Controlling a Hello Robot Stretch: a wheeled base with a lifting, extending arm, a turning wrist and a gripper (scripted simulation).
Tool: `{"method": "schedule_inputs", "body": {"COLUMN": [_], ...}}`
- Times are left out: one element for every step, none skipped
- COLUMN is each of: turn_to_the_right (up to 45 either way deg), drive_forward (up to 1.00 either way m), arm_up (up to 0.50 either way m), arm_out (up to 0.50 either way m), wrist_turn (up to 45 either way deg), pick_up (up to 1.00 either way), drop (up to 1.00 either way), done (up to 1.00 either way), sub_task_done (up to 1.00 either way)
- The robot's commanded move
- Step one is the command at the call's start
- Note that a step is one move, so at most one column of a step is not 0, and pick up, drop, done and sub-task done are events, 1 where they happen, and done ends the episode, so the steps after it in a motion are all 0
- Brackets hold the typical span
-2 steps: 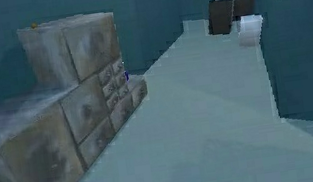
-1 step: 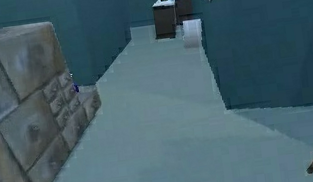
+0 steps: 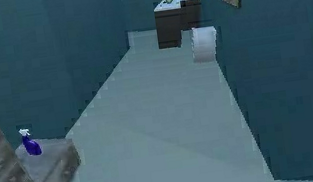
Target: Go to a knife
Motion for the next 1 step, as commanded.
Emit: {"method": "schedule_inputs", "body": {"turn_to_the_right": [3.0], "drive_forward": [0.00], "arm_up": [0.00], "arm_out": [0.00], "wrist_turn": [0.0], "pick_up": [0.00], "drop": [0.00], "done": [0.00], "sub_task_done": [0.00]}}
